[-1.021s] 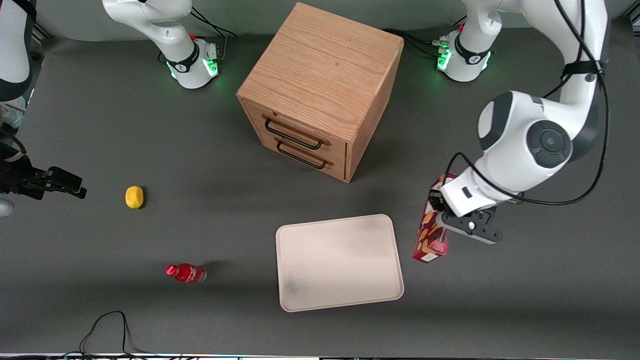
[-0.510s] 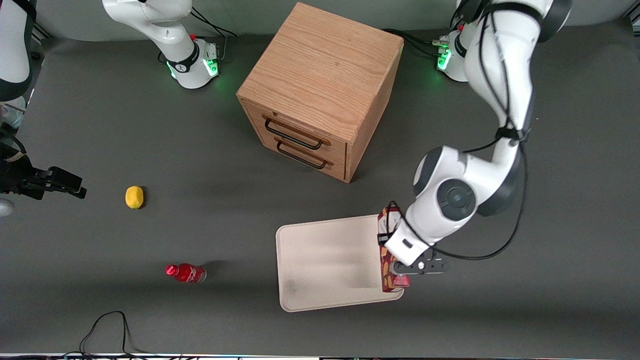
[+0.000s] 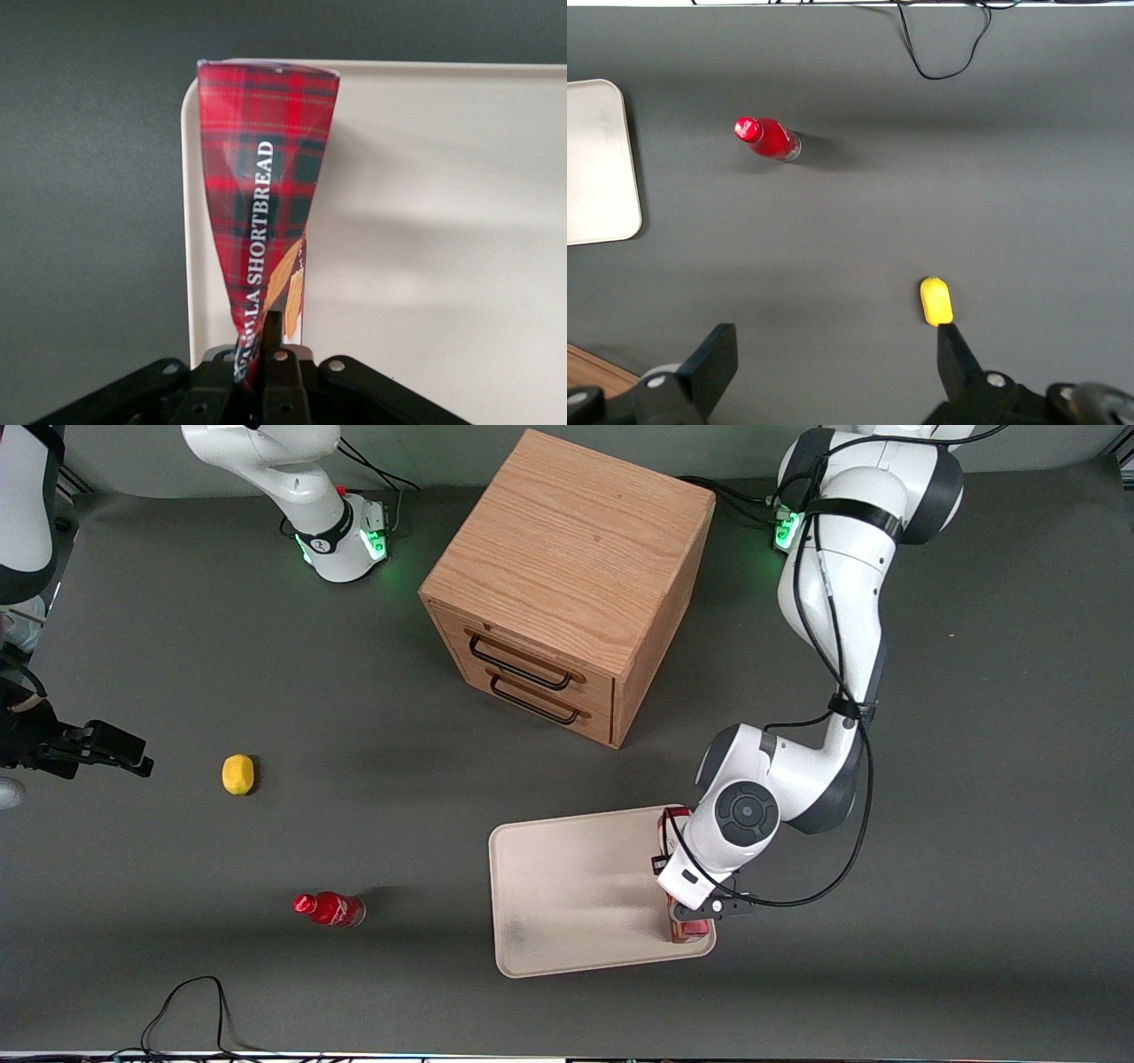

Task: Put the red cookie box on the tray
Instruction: 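Lower the box onto the tray and open the left gripper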

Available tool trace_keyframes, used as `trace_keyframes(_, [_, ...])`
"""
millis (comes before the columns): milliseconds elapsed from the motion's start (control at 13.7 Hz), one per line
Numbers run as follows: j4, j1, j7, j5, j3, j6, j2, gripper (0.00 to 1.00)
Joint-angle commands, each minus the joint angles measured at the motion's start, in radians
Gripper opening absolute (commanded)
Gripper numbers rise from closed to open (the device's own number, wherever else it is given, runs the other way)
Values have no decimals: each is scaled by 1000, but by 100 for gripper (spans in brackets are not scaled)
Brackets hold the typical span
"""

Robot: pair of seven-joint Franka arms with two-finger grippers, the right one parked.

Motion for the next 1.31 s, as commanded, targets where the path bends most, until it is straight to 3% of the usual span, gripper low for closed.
trace_keyframes(0, [24, -22, -31, 58, 25, -16, 3, 86])
trace_keyframes(73, [7, -22, -35, 98, 25, -13, -2, 100])
trace_keyframes(510, [-56, -36, -28, 118, 24, -14, -99, 100])
trace_keyframes(802, [-304, 27, 11, 74, 21, -32, -412, 100])
trace_keyframes(1094, [-617, 183, 32, 72, 16, -106, -766, 100])
trace_keyframes(1240, [-708, 251, 114, 87, 16, -185, -892, 100])
